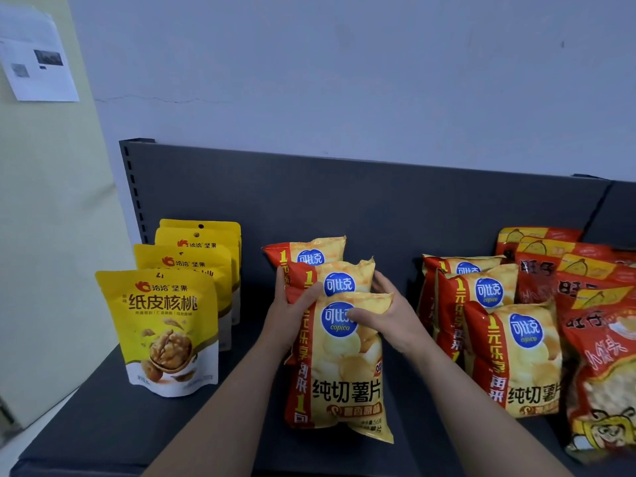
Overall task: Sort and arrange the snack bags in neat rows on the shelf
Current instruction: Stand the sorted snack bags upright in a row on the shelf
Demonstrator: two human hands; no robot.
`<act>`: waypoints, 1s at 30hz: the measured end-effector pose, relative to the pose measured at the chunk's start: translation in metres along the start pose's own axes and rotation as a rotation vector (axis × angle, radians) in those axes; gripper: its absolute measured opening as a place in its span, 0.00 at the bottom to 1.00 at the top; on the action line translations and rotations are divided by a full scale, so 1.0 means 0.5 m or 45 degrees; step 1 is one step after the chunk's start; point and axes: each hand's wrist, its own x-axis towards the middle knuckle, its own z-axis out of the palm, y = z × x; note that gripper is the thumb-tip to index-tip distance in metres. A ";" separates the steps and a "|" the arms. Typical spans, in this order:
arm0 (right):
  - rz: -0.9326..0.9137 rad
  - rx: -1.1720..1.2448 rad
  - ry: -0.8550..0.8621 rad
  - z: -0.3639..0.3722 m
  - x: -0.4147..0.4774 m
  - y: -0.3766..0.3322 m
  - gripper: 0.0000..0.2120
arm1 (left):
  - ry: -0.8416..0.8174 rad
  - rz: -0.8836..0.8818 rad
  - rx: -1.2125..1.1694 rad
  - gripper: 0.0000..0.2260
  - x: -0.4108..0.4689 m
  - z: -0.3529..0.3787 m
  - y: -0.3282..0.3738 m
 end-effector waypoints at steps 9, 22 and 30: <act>-0.009 -0.036 0.098 -0.071 -0.033 0.010 0.33 | -0.182 -0.040 0.023 0.50 0.013 0.066 -0.005; -0.004 -0.063 0.189 -0.093 -0.072 0.030 0.47 | -0.111 0.046 0.083 0.37 -0.020 0.107 0.007; -0.031 -0.175 0.001 -0.096 -0.098 0.045 0.44 | 0.100 0.113 0.242 0.27 -0.113 0.133 -0.013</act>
